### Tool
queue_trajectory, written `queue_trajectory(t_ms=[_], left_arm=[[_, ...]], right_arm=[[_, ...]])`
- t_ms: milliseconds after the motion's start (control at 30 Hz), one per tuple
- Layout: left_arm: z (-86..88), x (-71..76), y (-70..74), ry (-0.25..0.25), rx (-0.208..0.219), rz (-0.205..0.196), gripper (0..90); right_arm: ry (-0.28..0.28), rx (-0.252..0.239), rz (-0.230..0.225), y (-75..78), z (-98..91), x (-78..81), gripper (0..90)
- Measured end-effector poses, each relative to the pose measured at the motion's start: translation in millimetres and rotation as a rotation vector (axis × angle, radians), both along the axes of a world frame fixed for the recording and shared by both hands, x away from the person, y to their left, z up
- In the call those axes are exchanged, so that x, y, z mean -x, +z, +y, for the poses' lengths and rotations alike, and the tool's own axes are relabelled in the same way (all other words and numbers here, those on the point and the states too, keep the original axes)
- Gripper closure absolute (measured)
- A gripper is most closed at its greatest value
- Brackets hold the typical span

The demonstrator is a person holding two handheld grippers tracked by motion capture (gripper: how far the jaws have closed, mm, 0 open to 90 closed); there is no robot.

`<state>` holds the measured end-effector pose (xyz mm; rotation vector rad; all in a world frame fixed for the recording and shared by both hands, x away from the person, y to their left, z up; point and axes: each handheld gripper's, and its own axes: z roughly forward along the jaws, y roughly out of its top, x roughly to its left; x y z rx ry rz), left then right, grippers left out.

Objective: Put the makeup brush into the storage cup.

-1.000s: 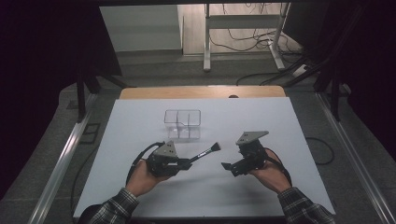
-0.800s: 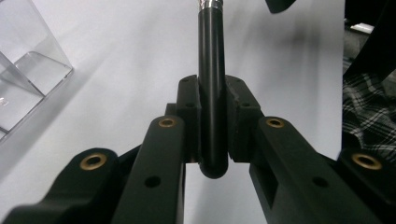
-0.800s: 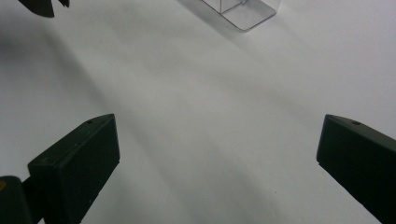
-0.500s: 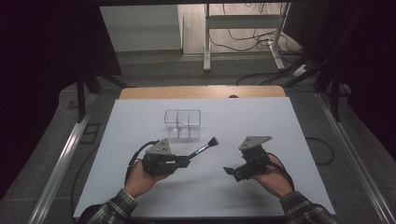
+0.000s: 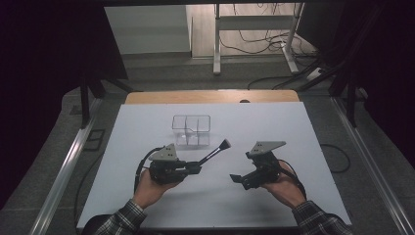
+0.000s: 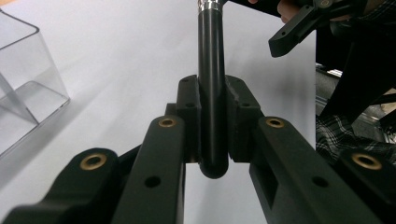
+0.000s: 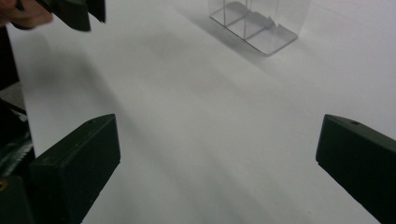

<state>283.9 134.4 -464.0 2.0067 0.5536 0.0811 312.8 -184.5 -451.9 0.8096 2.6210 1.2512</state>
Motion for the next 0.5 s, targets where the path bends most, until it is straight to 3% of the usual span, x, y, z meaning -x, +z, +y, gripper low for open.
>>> queue_trajectory(t_ms=[300,500], left_arm=[[-5.7,3.9,0.1,0.008,0.027,-0.003,78.4],[-13.9,8.3,-1.1,0.009,0.034,-0.006,78.4]], right_arm=[[0.012,-0.078,0.054,9.9,9.9,-1.1,0.0],[0.011,-0.105,0.097,16.9,18.9,-1.7,1.5]])
